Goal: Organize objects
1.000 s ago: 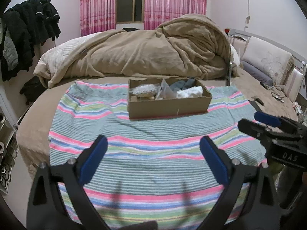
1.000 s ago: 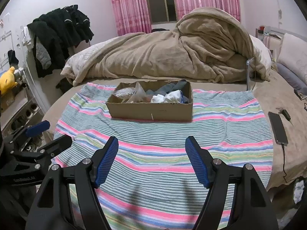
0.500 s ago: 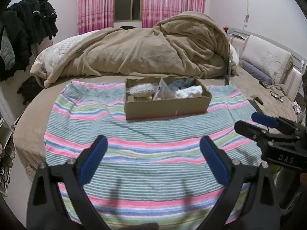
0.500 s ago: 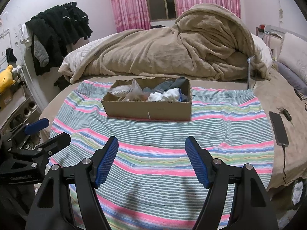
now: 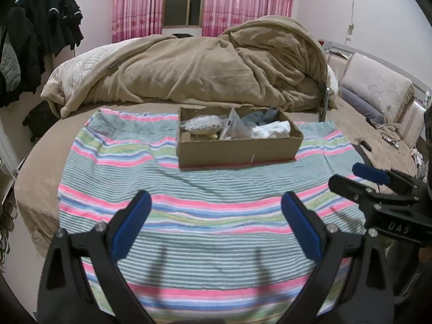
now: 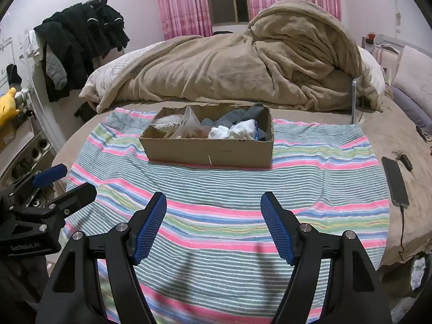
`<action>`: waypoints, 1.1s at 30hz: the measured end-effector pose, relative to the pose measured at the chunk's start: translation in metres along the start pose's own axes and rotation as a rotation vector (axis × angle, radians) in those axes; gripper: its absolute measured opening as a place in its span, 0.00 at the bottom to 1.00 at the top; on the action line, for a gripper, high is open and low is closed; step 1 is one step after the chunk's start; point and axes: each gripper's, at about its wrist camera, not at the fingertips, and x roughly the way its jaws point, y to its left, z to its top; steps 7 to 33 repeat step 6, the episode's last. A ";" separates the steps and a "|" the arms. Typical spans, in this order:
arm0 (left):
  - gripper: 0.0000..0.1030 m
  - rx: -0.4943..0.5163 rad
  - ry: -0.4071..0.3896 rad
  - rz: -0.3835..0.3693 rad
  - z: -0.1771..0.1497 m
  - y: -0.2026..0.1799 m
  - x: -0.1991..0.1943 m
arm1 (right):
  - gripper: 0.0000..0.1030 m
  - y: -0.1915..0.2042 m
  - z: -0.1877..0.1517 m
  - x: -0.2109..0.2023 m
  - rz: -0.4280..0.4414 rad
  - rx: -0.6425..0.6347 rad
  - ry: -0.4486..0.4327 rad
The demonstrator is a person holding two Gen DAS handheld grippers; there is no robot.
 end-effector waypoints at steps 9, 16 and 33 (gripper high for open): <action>0.95 -0.011 -0.018 -0.027 -0.001 0.004 0.009 | 0.73 -0.004 0.000 0.012 0.013 0.017 0.010; 0.95 -0.011 -0.018 -0.027 -0.001 0.004 0.009 | 0.73 -0.004 0.000 0.012 0.013 0.017 0.010; 0.95 -0.011 -0.018 -0.027 -0.001 0.004 0.009 | 0.73 -0.004 0.000 0.012 0.013 0.017 0.010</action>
